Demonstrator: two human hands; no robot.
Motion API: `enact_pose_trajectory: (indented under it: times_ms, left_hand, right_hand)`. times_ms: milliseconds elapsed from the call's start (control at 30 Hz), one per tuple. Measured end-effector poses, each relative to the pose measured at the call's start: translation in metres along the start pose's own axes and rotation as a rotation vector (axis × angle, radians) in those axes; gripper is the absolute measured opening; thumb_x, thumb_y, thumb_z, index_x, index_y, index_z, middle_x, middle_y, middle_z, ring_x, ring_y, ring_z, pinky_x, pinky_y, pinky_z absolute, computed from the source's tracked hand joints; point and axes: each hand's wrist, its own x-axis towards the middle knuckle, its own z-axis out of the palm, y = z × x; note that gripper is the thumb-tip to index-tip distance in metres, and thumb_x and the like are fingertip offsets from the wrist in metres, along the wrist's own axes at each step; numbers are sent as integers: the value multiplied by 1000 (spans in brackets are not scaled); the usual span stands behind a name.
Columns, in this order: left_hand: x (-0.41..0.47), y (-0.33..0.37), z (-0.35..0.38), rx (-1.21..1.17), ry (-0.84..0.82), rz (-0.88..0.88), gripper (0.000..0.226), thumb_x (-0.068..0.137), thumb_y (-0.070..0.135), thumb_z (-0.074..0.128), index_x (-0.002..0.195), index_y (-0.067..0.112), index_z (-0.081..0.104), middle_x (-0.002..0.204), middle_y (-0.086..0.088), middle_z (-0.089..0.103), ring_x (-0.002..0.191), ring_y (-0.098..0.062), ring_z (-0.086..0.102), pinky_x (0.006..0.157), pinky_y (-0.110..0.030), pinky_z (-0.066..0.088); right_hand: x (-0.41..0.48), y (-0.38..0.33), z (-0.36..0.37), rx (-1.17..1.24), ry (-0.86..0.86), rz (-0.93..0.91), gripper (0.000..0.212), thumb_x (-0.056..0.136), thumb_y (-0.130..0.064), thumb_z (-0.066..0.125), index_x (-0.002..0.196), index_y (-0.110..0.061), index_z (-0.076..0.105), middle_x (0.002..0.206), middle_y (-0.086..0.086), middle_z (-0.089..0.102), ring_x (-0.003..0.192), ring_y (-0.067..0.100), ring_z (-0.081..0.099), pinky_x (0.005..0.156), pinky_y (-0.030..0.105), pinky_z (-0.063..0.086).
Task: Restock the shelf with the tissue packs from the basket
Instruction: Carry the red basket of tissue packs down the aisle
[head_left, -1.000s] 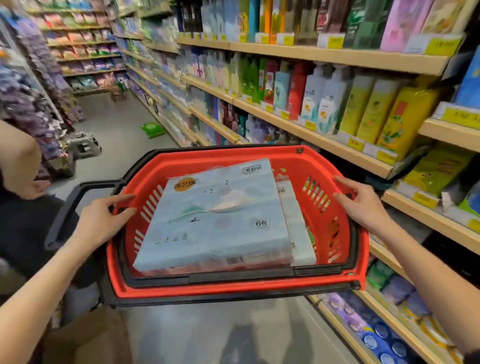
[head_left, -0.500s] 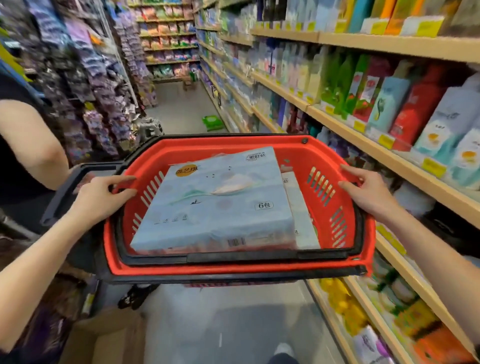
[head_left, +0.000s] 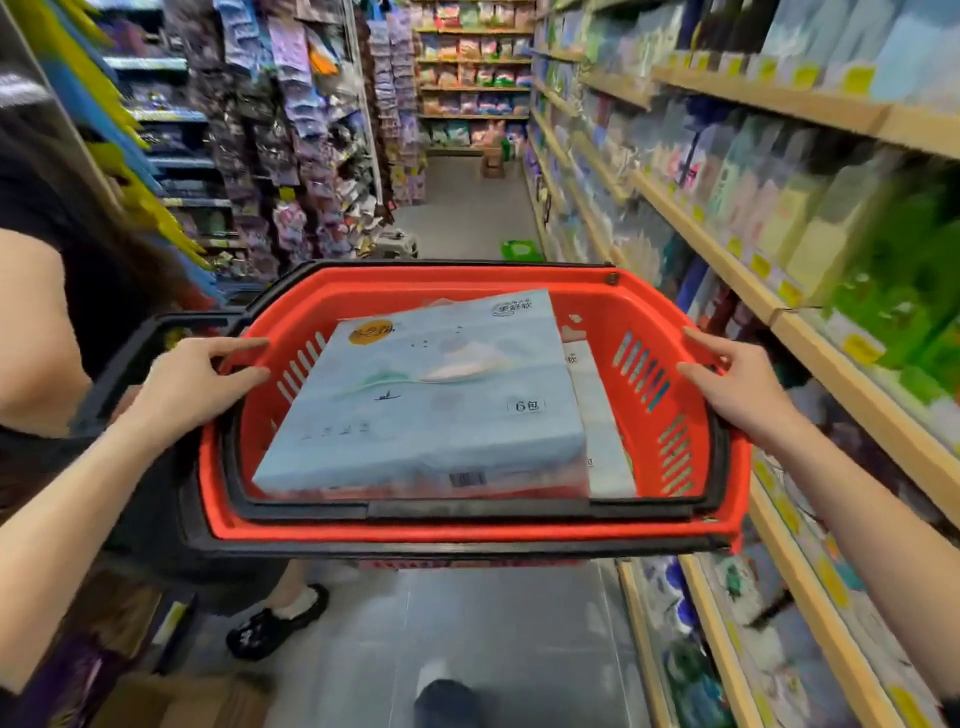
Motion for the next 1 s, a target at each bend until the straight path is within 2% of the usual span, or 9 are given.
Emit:
enact_pose_trajectory:
  times_ms: [167, 233, 300, 400, 500, 633, 733, 867, 1000]
  left_hand:
    - [111, -5, 31, 8, -26, -6, 39, 76, 30, 71, 115, 28, 66, 111, -15, 67, 103, -34, 61, 78, -36, 41]
    - [162, -5, 39, 19, -45, -2, 39, 76, 31, 72, 114, 29, 65, 109, -15, 68, 101, -34, 61, 76, -36, 42]
    - [207, -2, 45, 7, -45, 3, 39, 76, 30, 71, 115, 27, 65, 104, -15, 67, 99, -34, 61, 73, -34, 40]
    - [268, 2, 53, 5, -55, 21, 39, 77, 30, 71, 115, 27, 65, 104, -15, 67, 95, -31, 61, 71, -32, 38]
    - [326, 2, 64, -6, -53, 18, 38, 76, 34, 71, 114, 31, 65, 102, -12, 67, 88, -24, 58, 69, -33, 39]
    - [395, 9, 92, -18, -56, -6, 37, 77, 33, 70, 114, 30, 65, 99, -12, 66, 82, -23, 57, 61, -34, 40]
    - [452, 14, 119, 3, -60, -1, 38, 78, 30, 69, 116, 28, 64, 116, -13, 65, 93, -30, 60, 67, -33, 40]
    - [532, 19, 160, 26, -84, -26, 38, 79, 29, 69, 117, 29, 64, 122, -10, 63, 54, -13, 45, 51, -28, 35]
    - [612, 27, 199, 44, -84, -84, 38, 79, 29, 69, 116, 28, 64, 116, -12, 66, 47, -13, 46, 46, -27, 33]
  right_hand:
    - [103, 3, 49, -28, 2, -9, 45, 80, -18, 65, 124, -17, 57, 125, 10, 61, 106, 16, 55, 97, 39, 43]
    - [142, 0, 67, -39, 9, -2, 44, 81, -17, 63, 125, -17, 56, 119, 13, 64, 100, 18, 58, 87, 32, 45]
    - [176, -4, 82, -37, 11, 8, 44, 82, -18, 62, 126, -18, 55, 118, 9, 64, 95, 13, 56, 78, 22, 44]
    - [227, -12, 99, -22, 39, 18, 45, 83, -20, 62, 127, -21, 54, 121, 5, 62, 94, 11, 54, 81, 28, 43]
    - [279, -16, 116, -58, 48, 1, 44, 85, -18, 60, 128, -19, 53, 118, -6, 53, 98, 7, 47, 72, 19, 33]
    - [360, -9, 144, -16, 26, -15, 45, 82, -15, 63, 127, -15, 54, 129, 8, 57, 106, 10, 50, 94, 30, 41]
    - [426, 4, 171, 20, -2, 3, 46, 83, -11, 62, 128, -11, 52, 128, 8, 56, 103, 10, 51, 84, 22, 38]
    - [522, 30, 209, 31, -31, 6, 45, 84, -6, 60, 128, -8, 52, 124, 12, 58, 96, 10, 50, 58, -3, 36]
    - [625, 38, 241, 16, -85, -10, 46, 83, -10, 62, 127, -10, 53, 132, 11, 54, 105, 8, 47, 76, 9, 33]
